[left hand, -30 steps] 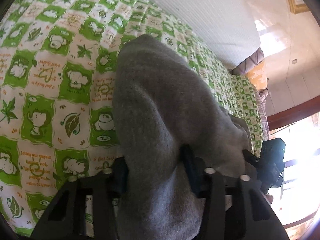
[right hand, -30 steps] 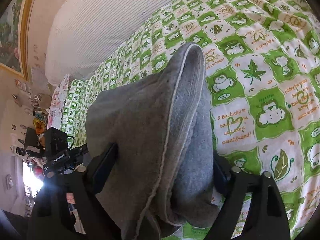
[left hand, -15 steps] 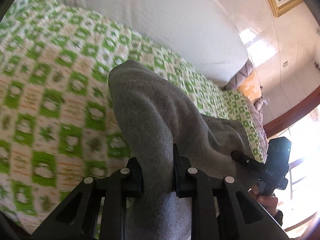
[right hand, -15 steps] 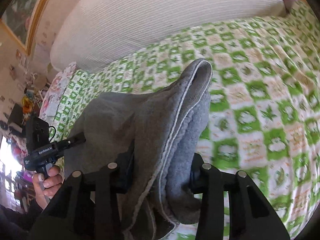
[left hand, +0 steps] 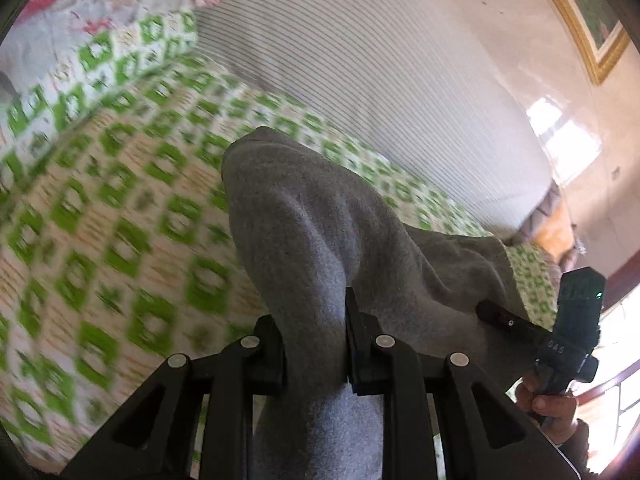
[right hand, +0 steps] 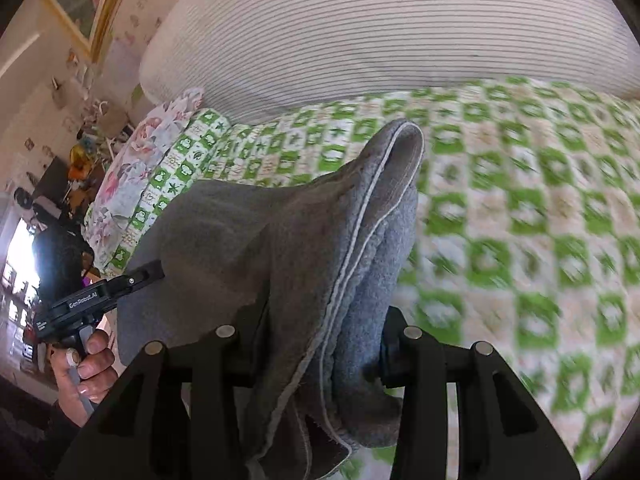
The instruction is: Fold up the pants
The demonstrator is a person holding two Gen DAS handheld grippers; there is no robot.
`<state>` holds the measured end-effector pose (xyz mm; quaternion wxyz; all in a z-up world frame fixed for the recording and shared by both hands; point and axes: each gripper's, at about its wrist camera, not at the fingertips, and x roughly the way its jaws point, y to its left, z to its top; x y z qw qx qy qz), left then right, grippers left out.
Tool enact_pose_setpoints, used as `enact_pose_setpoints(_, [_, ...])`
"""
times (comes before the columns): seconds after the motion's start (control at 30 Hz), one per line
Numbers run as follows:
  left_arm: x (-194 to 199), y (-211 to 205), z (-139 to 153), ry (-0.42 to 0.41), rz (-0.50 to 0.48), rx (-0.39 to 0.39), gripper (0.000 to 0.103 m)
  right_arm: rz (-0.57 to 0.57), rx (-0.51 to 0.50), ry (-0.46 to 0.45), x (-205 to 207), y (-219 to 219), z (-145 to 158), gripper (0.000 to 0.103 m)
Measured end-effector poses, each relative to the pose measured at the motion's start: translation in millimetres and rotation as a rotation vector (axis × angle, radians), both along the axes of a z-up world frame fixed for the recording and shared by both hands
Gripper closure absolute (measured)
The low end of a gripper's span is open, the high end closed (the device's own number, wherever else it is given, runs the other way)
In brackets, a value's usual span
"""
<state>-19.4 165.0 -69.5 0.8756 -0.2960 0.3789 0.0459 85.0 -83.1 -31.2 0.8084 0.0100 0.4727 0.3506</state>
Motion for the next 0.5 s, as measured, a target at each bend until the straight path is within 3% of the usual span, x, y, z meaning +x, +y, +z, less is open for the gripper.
enact_pose_setpoints(0.3, [24.4,34.4,3.1,0.019,0.055,0.091,0.082,0.061,-0.006,-0.007,41.0,59.6,-18.8,0.06])
enact_pose_setpoints(0.5, [37.2,43.6,-20.2,0.056,0.056,0.109,0.082,0.059,-0.04,0.026,61.6,72.9,-43.3,0.06])
